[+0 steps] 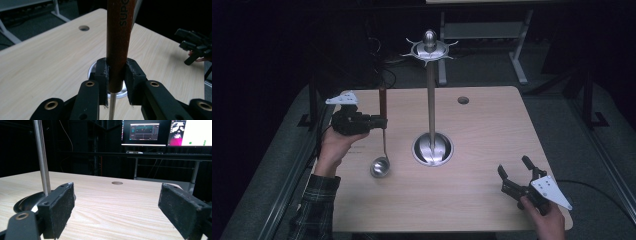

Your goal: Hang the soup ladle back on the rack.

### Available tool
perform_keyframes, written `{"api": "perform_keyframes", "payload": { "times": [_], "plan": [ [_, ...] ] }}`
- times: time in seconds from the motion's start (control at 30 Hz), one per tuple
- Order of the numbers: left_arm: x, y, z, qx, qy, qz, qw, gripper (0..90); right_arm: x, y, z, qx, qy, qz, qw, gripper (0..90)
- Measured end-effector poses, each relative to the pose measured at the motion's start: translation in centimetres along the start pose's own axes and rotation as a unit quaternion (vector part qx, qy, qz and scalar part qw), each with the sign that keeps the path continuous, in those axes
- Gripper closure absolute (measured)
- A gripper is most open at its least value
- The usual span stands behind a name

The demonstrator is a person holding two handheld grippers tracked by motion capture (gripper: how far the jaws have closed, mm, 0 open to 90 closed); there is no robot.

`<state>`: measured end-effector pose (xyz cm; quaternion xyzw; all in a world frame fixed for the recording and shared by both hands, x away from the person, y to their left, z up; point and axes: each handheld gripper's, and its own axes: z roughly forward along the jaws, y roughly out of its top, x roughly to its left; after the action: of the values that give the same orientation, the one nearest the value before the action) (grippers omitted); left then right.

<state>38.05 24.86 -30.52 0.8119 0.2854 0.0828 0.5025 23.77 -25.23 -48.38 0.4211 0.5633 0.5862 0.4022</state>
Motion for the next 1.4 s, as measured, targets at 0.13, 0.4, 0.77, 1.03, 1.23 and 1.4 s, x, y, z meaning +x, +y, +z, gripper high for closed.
{"api": "perform_keyframes", "payload": {
  "times": [0.13, 0.4, 0.77, 1.03, 1.23, 1.4],
  "plan": [
    [-0.5, 0.5, -0.5, -0.022, 0.002, 0.01, 0.9997, 74.2, 0.0, 0.0, 0.0, 0.0, 0.0, 0.0, 1.0, 13.0],
    [-1.2, 2.1, -1.4, -0.054, -0.005, 0.043, 0.9976, 74.2, -0.1, 0.0, 0.0, -0.002, 0.0, -0.001, 1.0, 13.0],
    [-0.5, 4.3, -2.2, -0.086, -0.03, 0.046, 0.9948, 74.2, 0.0, 0.0, 0.0, -0.002, -0.001, 0.001, 1.0, 13.0],
    [-0.7, 6.1, -2.3, -0.084, -0.043, 0.062, 0.9936, 74.1, 0.0, 0.0, -0.1, -0.004, -0.002, 0.001, 1.0, 13.0],
    [-1.1, 7.5, -2.2, -0.084, -0.05, 0.073, 0.9926, 74.1, 0.0, 0.0, -0.1, -0.003, -0.002, 0.001, 1.0, 13.0],
    [-1.5, 8.5, -2.0, -0.082, -0.055, 0.082, 0.9917, 74.2, 0.0, 0.0, -0.1, -0.003, -0.002, 0.002, 1.0, 13.0]
  ]
}}
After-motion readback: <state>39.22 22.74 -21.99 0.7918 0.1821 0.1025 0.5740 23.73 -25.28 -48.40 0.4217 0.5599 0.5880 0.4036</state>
